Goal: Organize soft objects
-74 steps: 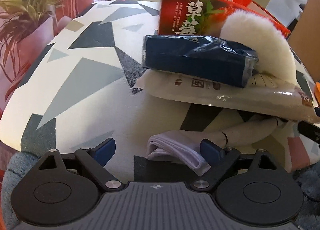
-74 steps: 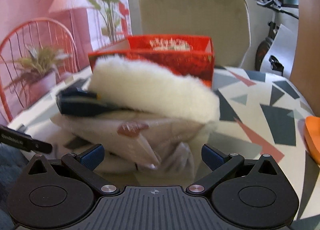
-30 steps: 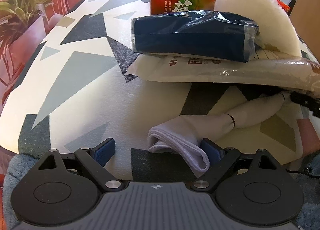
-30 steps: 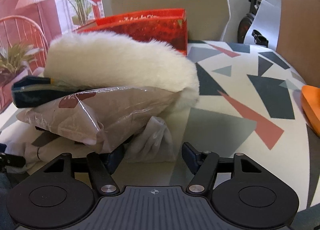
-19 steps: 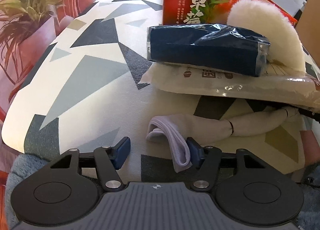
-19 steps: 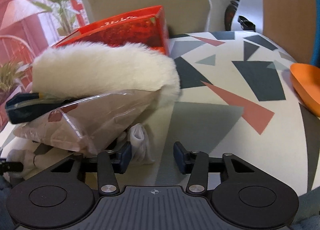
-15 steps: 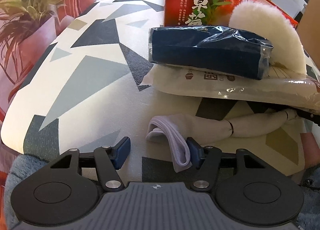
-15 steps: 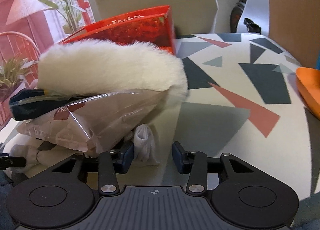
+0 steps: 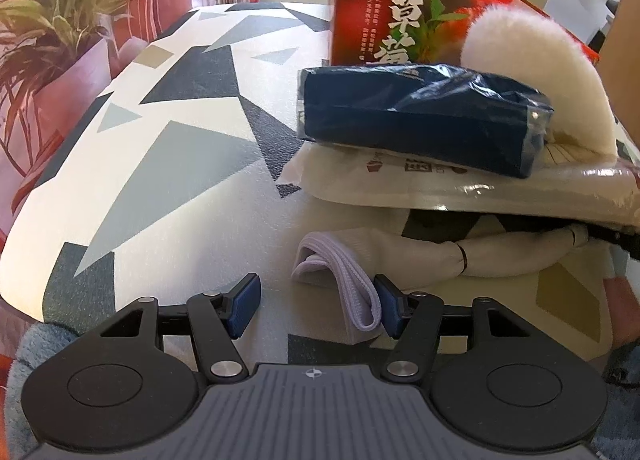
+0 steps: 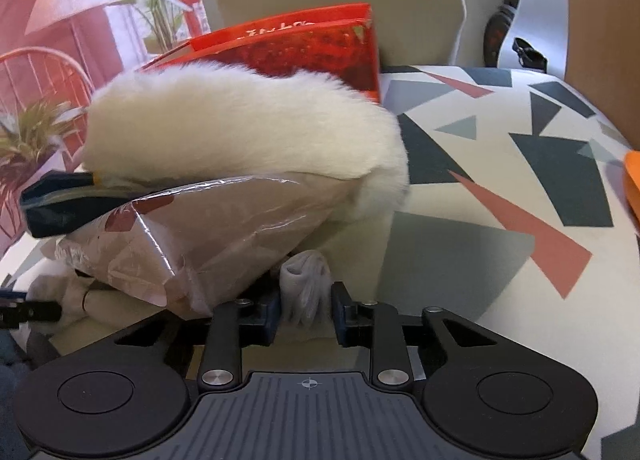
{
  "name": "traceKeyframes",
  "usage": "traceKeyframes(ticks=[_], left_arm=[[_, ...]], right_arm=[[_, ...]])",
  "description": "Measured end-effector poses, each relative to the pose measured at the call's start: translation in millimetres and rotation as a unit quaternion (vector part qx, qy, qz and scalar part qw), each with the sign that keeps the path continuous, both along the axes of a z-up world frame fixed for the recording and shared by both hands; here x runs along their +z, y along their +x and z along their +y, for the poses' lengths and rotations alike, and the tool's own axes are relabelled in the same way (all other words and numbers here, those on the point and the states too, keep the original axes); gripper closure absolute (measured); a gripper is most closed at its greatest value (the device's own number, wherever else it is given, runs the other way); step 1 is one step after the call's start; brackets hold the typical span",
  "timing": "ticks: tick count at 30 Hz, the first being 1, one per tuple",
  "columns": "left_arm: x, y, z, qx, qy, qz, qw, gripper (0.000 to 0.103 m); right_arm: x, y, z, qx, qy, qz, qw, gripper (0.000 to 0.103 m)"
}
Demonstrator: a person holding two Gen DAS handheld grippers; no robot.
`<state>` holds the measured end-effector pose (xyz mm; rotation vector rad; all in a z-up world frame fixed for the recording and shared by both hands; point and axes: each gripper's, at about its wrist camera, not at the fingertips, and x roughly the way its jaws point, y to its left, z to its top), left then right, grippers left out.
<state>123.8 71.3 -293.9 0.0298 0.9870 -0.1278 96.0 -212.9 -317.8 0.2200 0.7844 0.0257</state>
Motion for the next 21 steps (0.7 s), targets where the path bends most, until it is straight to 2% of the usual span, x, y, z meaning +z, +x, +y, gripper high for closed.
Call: traceKeyframes(ticks=[3, 9, 12, 15, 16, 18, 19, 20, 21], left_arm=[[2, 1, 6, 0.004, -0.019, 0.011, 0.9998, 0.039], [4, -1, 26, 0.026, -0.078, 0.027, 0.9962, 0.039], [3, -1, 27, 0.030, -0.084, 0.027, 0.9956, 0.040], [2, -2, 22, 0.022, -0.067, 0.023, 0.9973, 0.040], [2, -2, 19, 0.019, -0.057, 0.019, 0.9980, 0.047], [2, -2, 18, 0.011, -0.058, 0.016, 0.9981, 0.073], [1, -1, 20, 0.002, -0.077, 0.021, 0.9968, 0.093], [2, -2, 19, -0.002, -0.086, 0.022, 0.9960, 0.093], [3, -3, 18, -0.004, -0.078, 0.017, 0.9968, 0.094]], right_arm=[[2, -4, -1, -0.002, 0.013, 0.007, 1.000, 0.087], [2, -16, -9, -0.016, 0.054, 0.022, 0.998, 0.088], [3, -16, -7, -0.014, 0.049, 0.027, 0.998, 0.088], [4, -17, -4, -0.010, 0.046, 0.032, 0.998, 0.088], [4, -18, -4, -0.009, 0.046, 0.034, 0.998, 0.088], [4, -19, -5, -0.010, 0.052, 0.037, 0.998, 0.088], [4, -20, -5, -0.009, 0.055, 0.039, 0.998, 0.089], [5, -20, -5, -0.008, 0.056, 0.040, 0.998, 0.089], [5, -21, -3, -0.007, 0.056, 0.041, 0.998, 0.089]])
